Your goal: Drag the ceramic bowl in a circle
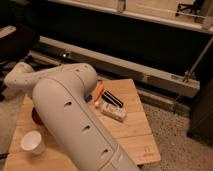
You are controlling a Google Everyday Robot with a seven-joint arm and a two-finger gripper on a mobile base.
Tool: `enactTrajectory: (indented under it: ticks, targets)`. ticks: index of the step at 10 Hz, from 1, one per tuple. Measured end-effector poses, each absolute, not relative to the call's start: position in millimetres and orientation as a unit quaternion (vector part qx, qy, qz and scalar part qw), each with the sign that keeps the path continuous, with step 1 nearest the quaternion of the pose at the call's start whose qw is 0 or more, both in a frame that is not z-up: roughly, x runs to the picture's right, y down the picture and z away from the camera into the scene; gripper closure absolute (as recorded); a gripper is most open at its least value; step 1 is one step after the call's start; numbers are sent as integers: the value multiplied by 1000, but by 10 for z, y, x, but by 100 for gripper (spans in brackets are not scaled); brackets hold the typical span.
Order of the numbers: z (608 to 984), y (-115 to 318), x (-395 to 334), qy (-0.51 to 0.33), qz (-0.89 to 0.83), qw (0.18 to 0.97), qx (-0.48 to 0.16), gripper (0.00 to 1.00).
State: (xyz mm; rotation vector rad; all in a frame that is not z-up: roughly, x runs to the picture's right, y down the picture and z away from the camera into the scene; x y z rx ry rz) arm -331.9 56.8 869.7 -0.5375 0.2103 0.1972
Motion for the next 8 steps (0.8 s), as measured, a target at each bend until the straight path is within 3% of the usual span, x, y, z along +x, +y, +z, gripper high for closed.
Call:
enactTrajectory:
  ticks: [4,8]
  targets:
    - [9031,258,-2271,157,242,922,-259,100]
    - [8874,613,-1638,189,280,898,-282,100]
